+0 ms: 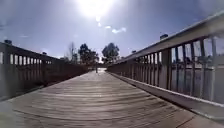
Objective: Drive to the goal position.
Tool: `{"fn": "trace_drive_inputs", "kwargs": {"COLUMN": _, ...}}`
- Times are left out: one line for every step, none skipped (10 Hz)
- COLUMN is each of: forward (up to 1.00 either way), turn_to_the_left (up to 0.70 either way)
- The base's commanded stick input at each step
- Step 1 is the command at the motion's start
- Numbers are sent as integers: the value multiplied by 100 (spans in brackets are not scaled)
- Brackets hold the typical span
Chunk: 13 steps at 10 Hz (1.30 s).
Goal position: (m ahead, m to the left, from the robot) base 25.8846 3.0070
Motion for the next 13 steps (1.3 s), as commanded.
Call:
{"fn": "trace_drive_inputs", "kwargs": {"forward": 70, "turn_to_the_left": 0}}
{"fn": "trace_drive_inputs", "kwargs": {"forward": 70, "turn_to_the_left": 0}}
{"fn": "trace_drive_inputs", "kwargs": {"forward": 70, "turn_to_the_left": 21}}
{"fn": "trace_drive_inputs", "kwargs": {"forward": 70, "turn_to_the_left": 35}}
{"fn": "trace_drive_inputs", "kwargs": {"forward": 70, "turn_to_the_left": 35}}
{"fn": "trace_drive_inputs", "kwargs": {"forward": 70, "turn_to_the_left": 8}}
{"fn": "trace_drive_inputs", "kwargs": {"forward": 70, "turn_to_the_left": 0}}
{"fn": "trace_drive_inputs", "kwargs": {"forward": 70, "turn_to_the_left": 0}}
{"fn": "trace_drive_inputs", "kwargs": {"forward": 70, "turn_to_the_left": 0}}
{"fn": "trace_drive_inputs", "kwargs": {"forward": 70, "turn_to_the_left": 0}}
{"fn": "trace_drive_inputs", "kwargs": {"forward": 70, "turn_to_the_left": 0}}
{"fn": "trace_drive_inputs", "kwargs": {"forward": 70, "turn_to_the_left": 0}}
{"fn": "trace_drive_inputs", "kwargs": {"forward": 70, "turn_to_the_left": 0}}
